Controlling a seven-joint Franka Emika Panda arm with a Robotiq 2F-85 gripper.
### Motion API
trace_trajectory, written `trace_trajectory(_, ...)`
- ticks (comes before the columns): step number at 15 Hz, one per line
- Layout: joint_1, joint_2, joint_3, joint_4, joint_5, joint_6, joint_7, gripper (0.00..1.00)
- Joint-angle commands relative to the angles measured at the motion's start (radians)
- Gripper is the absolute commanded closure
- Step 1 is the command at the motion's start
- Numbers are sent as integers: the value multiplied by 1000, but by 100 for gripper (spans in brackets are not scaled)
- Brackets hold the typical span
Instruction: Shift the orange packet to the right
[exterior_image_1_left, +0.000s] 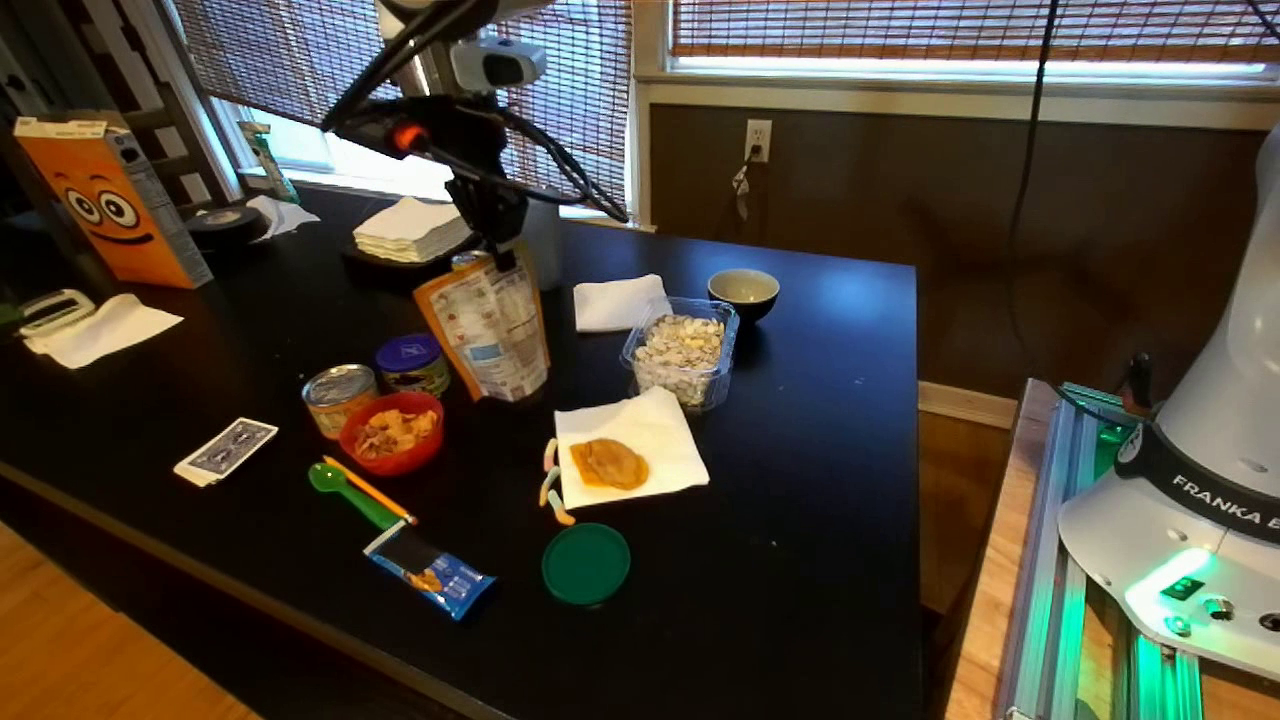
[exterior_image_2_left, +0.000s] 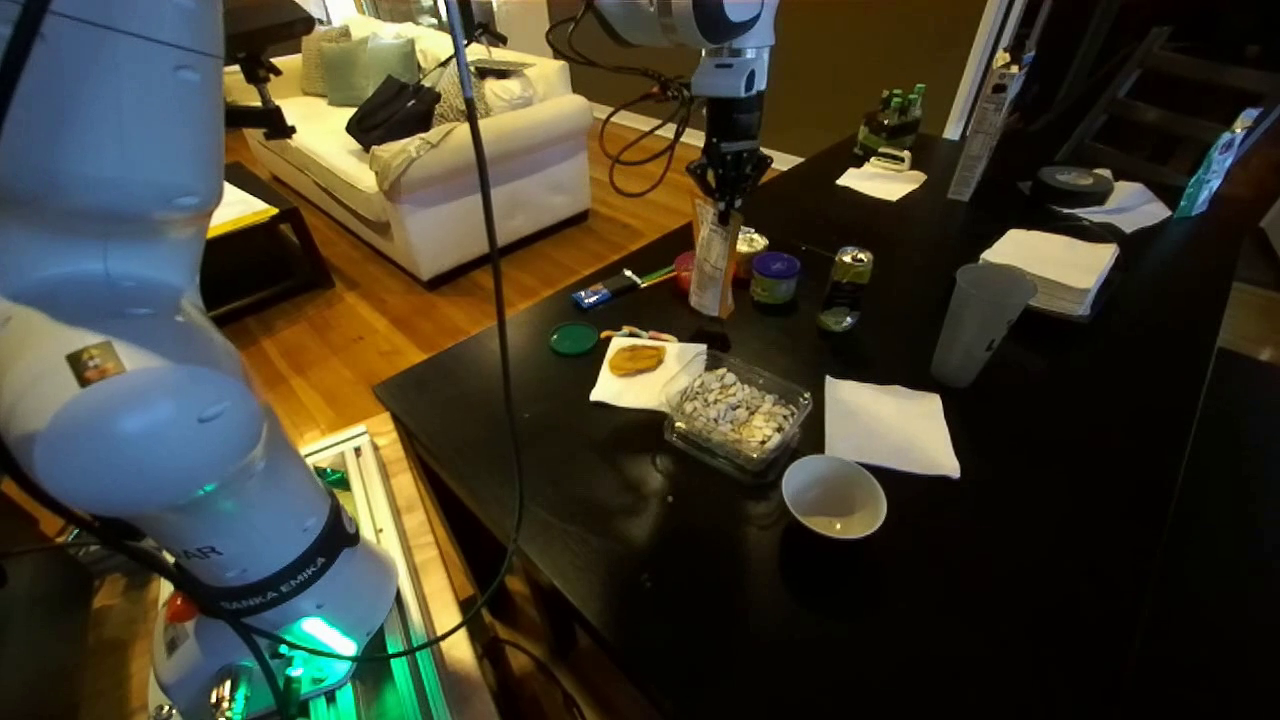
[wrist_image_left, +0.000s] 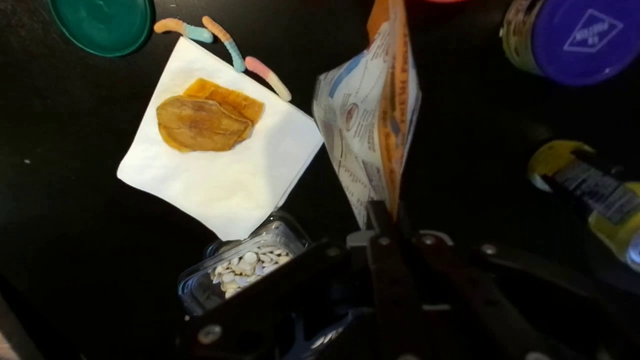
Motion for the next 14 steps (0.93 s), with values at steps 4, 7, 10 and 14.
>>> trace_trajectory(4,-72,63,16,114,115,-36,226,99)
trace_trajectory(7,-90,88,10,123,153,-1,316,99)
trace_trajectory(10,-111,123,12,136,192,39,383,99)
trace_trajectory(14,-134,160,18,141,220,97,447,99)
